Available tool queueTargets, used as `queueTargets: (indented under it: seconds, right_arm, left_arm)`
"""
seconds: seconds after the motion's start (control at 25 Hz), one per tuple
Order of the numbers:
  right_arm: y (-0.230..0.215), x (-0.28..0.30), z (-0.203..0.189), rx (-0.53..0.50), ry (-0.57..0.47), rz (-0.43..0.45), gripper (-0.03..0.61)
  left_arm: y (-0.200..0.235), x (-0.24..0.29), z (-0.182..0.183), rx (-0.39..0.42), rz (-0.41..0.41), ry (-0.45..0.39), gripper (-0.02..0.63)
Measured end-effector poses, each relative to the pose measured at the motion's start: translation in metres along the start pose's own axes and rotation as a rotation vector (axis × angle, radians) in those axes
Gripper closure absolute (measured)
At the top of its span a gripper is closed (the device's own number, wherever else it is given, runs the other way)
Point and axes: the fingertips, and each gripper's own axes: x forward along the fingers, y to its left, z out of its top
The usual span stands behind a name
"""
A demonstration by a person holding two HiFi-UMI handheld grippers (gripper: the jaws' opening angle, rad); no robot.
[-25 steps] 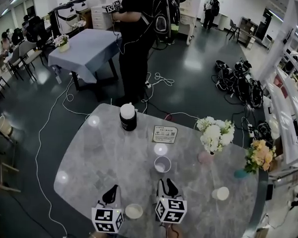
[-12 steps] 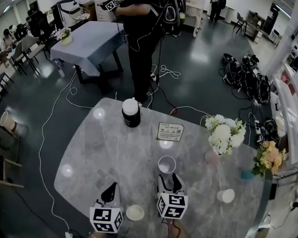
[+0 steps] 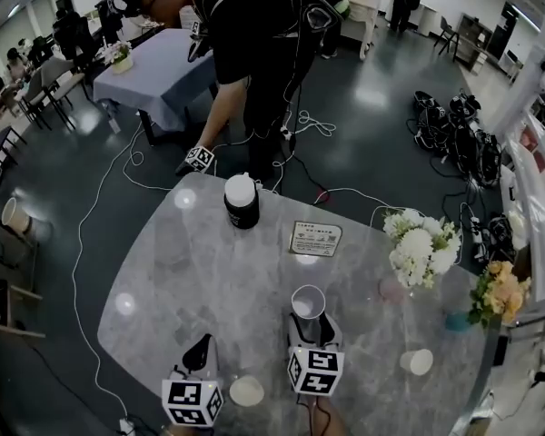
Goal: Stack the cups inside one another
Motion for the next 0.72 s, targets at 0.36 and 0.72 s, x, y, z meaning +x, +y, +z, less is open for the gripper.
queueTargets:
  seconds: [0.36, 0.72]
  right_arm:
    - [-0.005, 0.011, 0.004, -0.025, -0.01, 0.013, 0.324]
    - [-0.002, 0.016, 0.011, -0.022, -0.032, 0.015, 0.324]
  left_arm:
    - [0.001, 0.003, -0.008, -0.008, 0.016, 0.017, 0.618]
    - [0.008, 0.0, -0.009, -0.013, 0.032, 0.022, 0.618]
